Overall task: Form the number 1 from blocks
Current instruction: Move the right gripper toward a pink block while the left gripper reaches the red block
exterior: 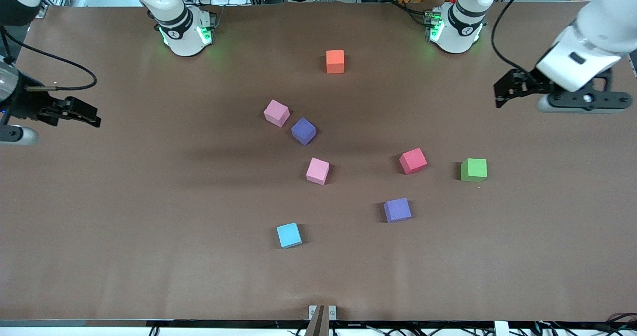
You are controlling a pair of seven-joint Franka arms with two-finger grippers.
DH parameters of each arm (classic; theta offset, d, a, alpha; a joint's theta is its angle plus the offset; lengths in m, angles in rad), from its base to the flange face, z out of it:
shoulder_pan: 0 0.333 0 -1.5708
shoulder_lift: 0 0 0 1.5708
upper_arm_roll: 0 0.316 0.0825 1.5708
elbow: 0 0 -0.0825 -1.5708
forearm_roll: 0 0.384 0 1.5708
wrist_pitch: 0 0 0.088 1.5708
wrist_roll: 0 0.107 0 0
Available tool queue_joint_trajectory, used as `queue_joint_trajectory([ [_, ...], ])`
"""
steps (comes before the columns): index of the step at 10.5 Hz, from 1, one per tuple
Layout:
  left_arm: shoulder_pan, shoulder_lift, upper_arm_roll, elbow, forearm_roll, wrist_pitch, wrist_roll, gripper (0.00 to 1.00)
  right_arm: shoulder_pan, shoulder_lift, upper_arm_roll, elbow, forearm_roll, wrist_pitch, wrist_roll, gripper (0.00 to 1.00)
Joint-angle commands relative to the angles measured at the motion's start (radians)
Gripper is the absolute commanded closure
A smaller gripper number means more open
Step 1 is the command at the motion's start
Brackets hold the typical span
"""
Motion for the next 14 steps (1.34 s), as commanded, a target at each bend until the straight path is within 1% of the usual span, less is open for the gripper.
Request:
queue_joint_trajectory([
  [1,-0.067,0.017,-0.006,-0.049,-0.048,0.06,-0.174,0.0,0.037,0.0,0.0,-0.08,0.012,0.095,0.005,0.0],
  [2,-0.086,0.03,-0.019,-0.068,-0.088,0.093,-0.249,0.0,0.062,0.001,0.0,-0.123,0.031,0.15,0.012,0.0],
  [3,-0.115,0.055,-0.026,-0.083,-0.103,0.14,-0.314,0.0,0.079,-0.002,0.0,-0.18,0.059,0.211,0.07,0.0],
  [5,-0.164,0.124,-0.031,-0.082,-0.09,0.214,-0.389,0.0,0.132,-0.014,-0.001,-0.295,0.072,0.337,0.206,0.0],
  [6,-0.163,0.153,-0.029,-0.086,-0.079,0.241,-0.399,0.0,0.143,-0.02,-0.001,-0.341,0.072,0.379,0.274,0.0],
  [7,-0.149,0.184,-0.029,-0.094,-0.035,0.261,-0.388,0.0,0.146,-0.023,-0.001,-0.369,0.075,0.396,0.352,0.0],
  [8,-0.14,0.208,-0.029,-0.117,0.02,0.3,-0.385,0.0,0.16,-0.02,-0.009,-0.381,0.085,0.397,0.424,0.0],
  [10,-0.135,0.231,-0.025,-0.229,0.035,0.457,-0.385,0.0,0.218,-0.009,-0.055,-0.422,0.125,0.402,0.564,0.0],
  [11,-0.135,0.254,-0.022,-0.272,0.033,0.516,-0.387,0.0,0.244,-0.008,-0.056,-0.452,0.136,0.413,0.624,0.0],
  [12,-0.135,0.28,-0.02,-0.292,0.033,0.536,-0.387,0.0,0.294,-0.009,-0.058,-0.488,0.136,0.44,0.65,0.0],
  [14,-0.135,0.314,-0.005,-0.345,0.032,0.59,-0.39,0.0,0.4,-0.022,-0.058,-0.588,0.136,0.55,0.724,0.0],
])
